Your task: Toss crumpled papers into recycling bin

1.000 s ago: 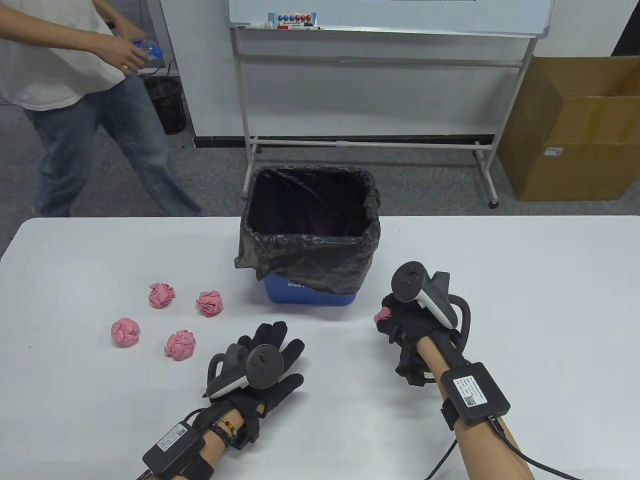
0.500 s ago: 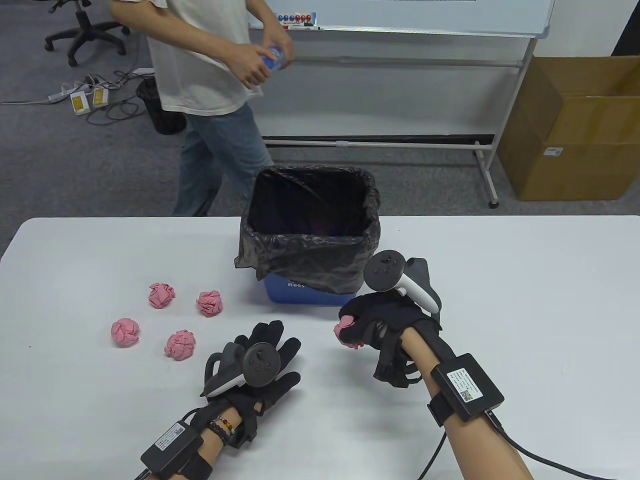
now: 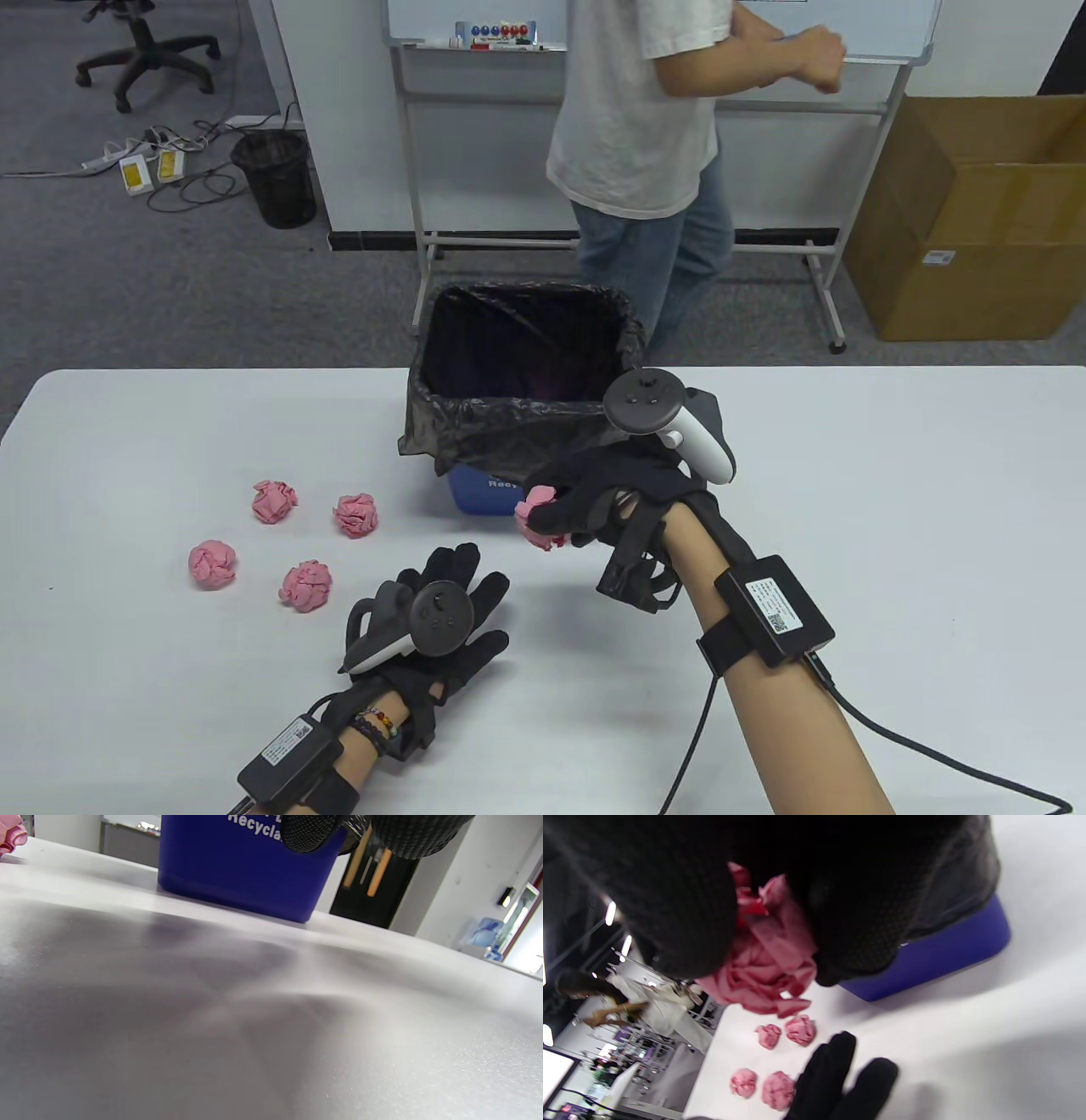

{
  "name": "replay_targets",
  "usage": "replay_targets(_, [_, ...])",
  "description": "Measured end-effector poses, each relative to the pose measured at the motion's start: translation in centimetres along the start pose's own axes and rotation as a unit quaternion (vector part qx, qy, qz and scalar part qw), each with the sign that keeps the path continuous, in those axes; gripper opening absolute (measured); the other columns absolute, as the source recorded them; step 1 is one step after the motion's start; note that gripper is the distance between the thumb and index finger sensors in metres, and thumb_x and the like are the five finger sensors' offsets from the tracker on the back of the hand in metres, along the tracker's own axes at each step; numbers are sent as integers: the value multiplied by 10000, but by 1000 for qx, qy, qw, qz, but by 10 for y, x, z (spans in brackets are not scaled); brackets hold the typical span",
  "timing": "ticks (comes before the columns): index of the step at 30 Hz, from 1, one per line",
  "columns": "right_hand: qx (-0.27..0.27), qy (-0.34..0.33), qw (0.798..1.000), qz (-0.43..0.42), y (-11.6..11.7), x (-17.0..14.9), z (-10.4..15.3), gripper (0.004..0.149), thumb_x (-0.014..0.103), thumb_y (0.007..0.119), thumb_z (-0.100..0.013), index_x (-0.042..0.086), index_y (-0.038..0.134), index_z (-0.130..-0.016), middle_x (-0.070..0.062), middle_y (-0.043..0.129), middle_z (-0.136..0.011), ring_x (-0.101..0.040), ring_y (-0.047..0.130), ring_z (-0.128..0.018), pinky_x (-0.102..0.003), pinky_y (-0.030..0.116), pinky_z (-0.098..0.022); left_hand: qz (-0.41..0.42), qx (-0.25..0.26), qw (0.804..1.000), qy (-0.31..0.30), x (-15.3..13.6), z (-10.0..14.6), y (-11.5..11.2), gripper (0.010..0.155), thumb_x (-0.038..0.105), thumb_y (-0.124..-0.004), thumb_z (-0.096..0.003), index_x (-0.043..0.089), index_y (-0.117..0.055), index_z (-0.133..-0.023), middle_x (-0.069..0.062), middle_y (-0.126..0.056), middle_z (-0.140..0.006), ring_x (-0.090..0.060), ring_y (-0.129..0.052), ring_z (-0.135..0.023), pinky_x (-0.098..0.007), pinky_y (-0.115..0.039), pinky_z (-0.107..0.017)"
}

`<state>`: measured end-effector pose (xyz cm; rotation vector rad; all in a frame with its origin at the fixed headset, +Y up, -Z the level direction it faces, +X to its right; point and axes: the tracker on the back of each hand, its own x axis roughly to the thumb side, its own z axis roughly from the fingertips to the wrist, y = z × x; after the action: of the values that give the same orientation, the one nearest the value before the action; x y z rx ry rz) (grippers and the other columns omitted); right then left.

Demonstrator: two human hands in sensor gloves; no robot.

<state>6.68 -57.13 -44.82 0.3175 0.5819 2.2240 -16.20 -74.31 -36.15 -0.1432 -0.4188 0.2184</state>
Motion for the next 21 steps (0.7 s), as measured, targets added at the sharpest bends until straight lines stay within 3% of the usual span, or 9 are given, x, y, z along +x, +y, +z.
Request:
replay_targets(7, [-65, -32, 995, -64, -23, 12, -8, 626, 404, 1004, -283, 225, 876, -870, -82, 969, -856, -269, 1102, -654, -254, 983, -431, -2, -1, 1000, -2, 0, 0, 0, 741, 585, -622, -472, 285, -445, -1126, -140, -170, -1217, -437, -203, -1115, -729, -273, -715])
replay_targets(14, [-239, -73, 965, -81, -51, 30, -14, 625, 389, 998, -295, 278, 841, -889, -24, 919, -920, -257, 1027, -765, -309, 919, -518, 0, -2, 1000, -4, 1, 0, -1, 741, 584, -623, -472, 285, -445, -1126, -141, -171, -1217, -438, -204, -1114, -728, -274, -715])
replay_targets(16, [-301, -68, 949, -69, -56, 35, -15, 687, 389, 984, -310, 312, 760, -954, 7, 830, -1014, -307, 870, -933, -429, 792, -635, -1, -1, 1000, -5, 2, 0, -1, 740, 585, -622, -472, 287, -444, -1126, -140, -170, -1217, -435, -202, -1116, -728, -273, -716])
replay_targets(18, [-292, -26, 956, 0, -57, 37, -22, 920, 485, 975, -284, 384, 495, -1062, 19, 511, -1181, -340, 554, -1112, -522, 562, -765, 1, -1, 1000, -5, 2, -1, -1, 741, 584, -623, -471, 286, -445, -1126, -139, -169, -1217, -436, -201, -1115, -728, -271, -716])
replay_targets(21, [-325, -36, 944, 48, -50, 39, -20, 968, 521, 959, -273, 399, 422, -1068, 28, 400, -1200, -325, 422, -1144, -544, 455, -793, 0, 0, 1000, -7, 3, 0, -2, 740, 584, -623, -472, 288, -445, -1126, -139, -170, -1218, -434, -199, -1116, -730, -268, -715])
